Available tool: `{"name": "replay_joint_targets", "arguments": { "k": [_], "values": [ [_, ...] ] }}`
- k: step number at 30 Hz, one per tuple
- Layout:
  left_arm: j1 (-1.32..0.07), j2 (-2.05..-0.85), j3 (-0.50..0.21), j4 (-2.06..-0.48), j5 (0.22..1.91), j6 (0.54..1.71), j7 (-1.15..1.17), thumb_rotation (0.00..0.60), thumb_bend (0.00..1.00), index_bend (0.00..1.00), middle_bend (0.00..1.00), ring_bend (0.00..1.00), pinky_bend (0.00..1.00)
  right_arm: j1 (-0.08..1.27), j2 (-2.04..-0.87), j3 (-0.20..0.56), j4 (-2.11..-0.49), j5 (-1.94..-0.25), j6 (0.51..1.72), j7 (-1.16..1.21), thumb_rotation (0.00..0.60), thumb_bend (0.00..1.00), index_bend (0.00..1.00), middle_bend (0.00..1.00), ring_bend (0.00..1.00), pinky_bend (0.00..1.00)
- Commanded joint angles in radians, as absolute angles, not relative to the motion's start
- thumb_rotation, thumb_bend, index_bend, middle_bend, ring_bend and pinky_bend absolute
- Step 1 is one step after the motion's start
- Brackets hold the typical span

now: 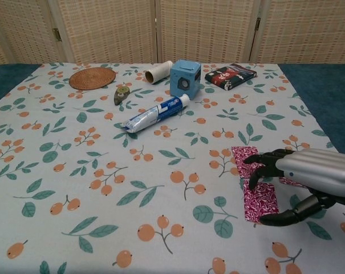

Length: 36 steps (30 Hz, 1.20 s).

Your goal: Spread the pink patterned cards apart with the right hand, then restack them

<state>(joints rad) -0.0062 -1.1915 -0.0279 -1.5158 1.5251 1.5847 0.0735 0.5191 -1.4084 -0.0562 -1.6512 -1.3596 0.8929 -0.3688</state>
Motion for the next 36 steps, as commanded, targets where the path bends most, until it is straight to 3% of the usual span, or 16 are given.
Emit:
{"name": "replay_joint_targets", "arguments": {
  "k": [1, 6, 13, 22, 28, 36],
  "values": [
    [-0.005, -1.192, -0.028, -1.516, 1.526, 1.587, 0.074, 0.600, 0.22, 0.14, 0.00, 0.03, 0.00, 0.506, -1.396, -0.073, -1.672, -1.396, 0.921, -0.354, 0.142, 0.22, 0.26, 0.06, 0.00, 0.00],
    [-0.008, -1.192, -0.029, -1.518, 1.529, 1.585, 0.076, 0.600, 0.22, 0.14, 0.00, 0.03, 0.00, 0.488, -1.364, -0.078, -1.703, -1.425, 0.964, -0.325, 0.143, 0.22, 0.26, 0.06, 0.00, 0.00],
    [-0.011, -1.191, -0.029, -1.520, 1.533, 1.583, 0.076, 0.600, 0.22, 0.14, 0.00, 0.03, 0.00, 0.494, -1.352, -0.014, -1.700, -1.376, 0.988, -0.284, 0.185, 0.22, 0.26, 0.06, 0.00, 0.00],
    [-0.007, -1.191, -0.027, -1.519, 1.537, 1.589, 0.070, 0.600, 0.22, 0.14, 0.00, 0.03, 0.00, 0.545, -1.405, 0.079, -1.648, -1.215, 0.948, -0.330, 0.269, 0.22, 0.26, 0.07, 0.00, 0.00],
    [-0.007, -1.190, -0.026, -1.517, 1.539, 1.588, 0.068, 0.600, 0.22, 0.14, 0.00, 0.03, 0.00, 0.581, -1.441, 0.111, -1.627, -1.126, 0.927, -0.381, 0.405, 0.22, 0.26, 0.07, 0.00, 0.00],
    [-0.002, -1.195, -0.024, -1.507, 1.534, 1.588, 0.057, 0.600, 0.22, 0.14, 0.00, 0.03, 0.00, 0.624, -1.487, 0.116, -1.584, -1.041, 0.916, -0.466, 0.425, 0.22, 0.26, 0.07, 0.00, 0.00]
  ]
}}
